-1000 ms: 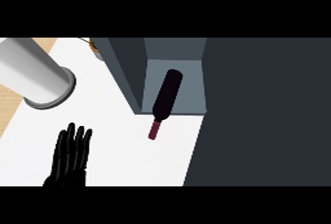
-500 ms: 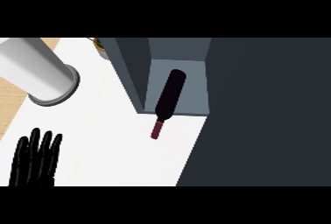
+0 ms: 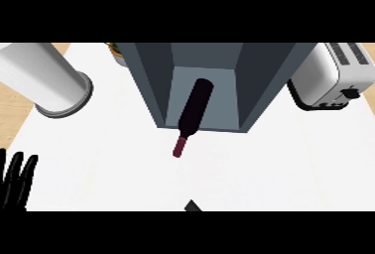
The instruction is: Pick up the wine, place it into the cabinet and close the cabinet
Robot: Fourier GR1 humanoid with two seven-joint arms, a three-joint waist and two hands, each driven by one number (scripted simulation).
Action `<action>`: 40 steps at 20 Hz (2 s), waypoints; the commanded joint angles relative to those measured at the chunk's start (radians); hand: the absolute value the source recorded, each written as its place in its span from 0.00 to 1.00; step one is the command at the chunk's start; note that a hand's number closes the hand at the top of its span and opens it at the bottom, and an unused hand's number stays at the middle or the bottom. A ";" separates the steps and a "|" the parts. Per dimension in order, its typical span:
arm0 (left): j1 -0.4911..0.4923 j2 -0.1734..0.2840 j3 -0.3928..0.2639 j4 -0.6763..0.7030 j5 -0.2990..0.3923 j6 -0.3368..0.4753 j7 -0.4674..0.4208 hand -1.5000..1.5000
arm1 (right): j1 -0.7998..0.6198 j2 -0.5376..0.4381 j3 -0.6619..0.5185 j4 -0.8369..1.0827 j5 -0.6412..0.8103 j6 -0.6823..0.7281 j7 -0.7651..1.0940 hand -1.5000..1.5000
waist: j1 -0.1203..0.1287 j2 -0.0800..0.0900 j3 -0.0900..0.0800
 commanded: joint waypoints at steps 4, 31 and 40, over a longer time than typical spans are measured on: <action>0.079 0.054 0.087 -0.002 0.062 -0.130 -0.022 0.00 | -0.374 0.041 -0.013 0.222 -0.092 -0.223 0.052 1.00 | 0.022 0.004 0.000; 0.073 0.115 0.362 0.054 0.220 -0.297 0.053 0.00 | -1.073 0.043 -0.374 1.370 -0.701 0.121 -0.325 1.00 | 0.003 0.019 0.006; 0.064 0.147 0.420 0.060 0.271 -0.327 0.101 0.00 | -1.102 -0.063 -0.448 1.547 -0.679 0.135 -0.451 1.00 | -0.006 0.029 0.006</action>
